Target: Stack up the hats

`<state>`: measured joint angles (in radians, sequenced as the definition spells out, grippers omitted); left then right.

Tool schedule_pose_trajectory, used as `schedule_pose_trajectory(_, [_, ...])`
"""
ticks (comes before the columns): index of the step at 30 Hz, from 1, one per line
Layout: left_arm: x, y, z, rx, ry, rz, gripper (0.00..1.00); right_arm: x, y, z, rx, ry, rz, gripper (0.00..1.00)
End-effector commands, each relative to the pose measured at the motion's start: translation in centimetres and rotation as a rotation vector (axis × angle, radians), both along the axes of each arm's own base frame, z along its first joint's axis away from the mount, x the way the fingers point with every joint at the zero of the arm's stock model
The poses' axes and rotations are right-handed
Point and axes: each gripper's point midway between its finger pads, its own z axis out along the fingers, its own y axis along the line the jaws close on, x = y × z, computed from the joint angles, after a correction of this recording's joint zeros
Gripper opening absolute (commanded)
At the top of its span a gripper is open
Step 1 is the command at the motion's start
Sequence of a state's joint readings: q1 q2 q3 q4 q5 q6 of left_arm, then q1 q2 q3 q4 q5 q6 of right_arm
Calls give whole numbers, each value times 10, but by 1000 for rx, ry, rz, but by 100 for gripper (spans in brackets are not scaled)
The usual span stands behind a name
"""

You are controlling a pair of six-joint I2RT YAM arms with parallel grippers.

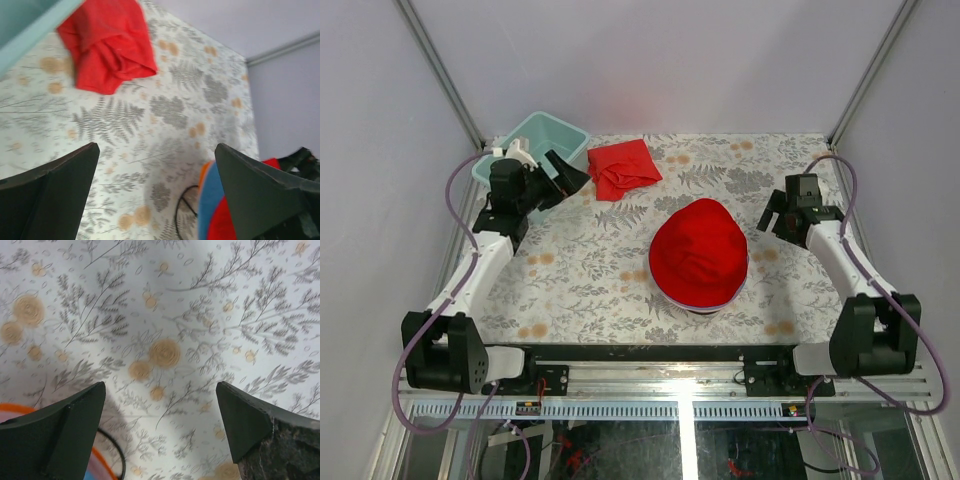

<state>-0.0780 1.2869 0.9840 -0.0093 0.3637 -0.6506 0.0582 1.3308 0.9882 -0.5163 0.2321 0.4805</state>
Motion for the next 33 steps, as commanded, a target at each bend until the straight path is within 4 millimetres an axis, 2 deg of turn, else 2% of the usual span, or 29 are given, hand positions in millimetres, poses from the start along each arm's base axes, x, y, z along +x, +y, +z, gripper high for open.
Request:
schedule_pose_trajectory(1, [10, 46, -17, 197, 27, 151, 100, 35, -32, 9, -103, -18, -3, 99])
schedule_pose_trajectory(3, [12, 61, -22, 231, 36, 199, 100, 42, -39, 0, -59, 26, -20, 99])
schedule_pose_trajectory(5, [12, 77, -30, 286, 54, 250, 100, 53, -38, -4, -35, 43, 12, 99])
schedule_pose_trajectory(10, [11, 120, -51, 494, 48, 387, 100, 80, -40, 10, -52, -14, 32, 99])
schedule_pose_trajectory(13, [2, 129, -66, 644, -37, 337, 100, 94, -35, 14, -31, -38, 59, 99])
schedule_pose_trajectory(16, [-17, 142, -94, 717, -17, 349, 100, 106, -24, 23, 21, -80, 92, 99])
schedule_pose_trajectory(17, [-26, 148, -106, 743, 9, 363, 100, 109, -22, 14, 36, -66, 94, 99])
schedule_pose_trajectory(19, [-46, 158, -121, 743, 51, 430, 100, 112, -18, 11, 61, -66, 103, 99])
schedule_pose_trajectory(22, [-69, 146, -135, 762, 28, 334, 100, 115, -13, 7, 84, -71, 116, 99])
schedule_pose_trajectory(27, [-96, 151, -136, 740, -62, 408, 100, 114, -4, 1, 125, -70, 153, 99])
schedule_pose_trajectory(30, [-102, 159, -116, 692, -173, 521, 100, 109, 3, 2, 144, -81, 187, 99])
schedule_pose_trajectory(33, [-112, 164, -109, 611, -200, 610, 100, 106, 4, 2, 143, -87, 197, 99])
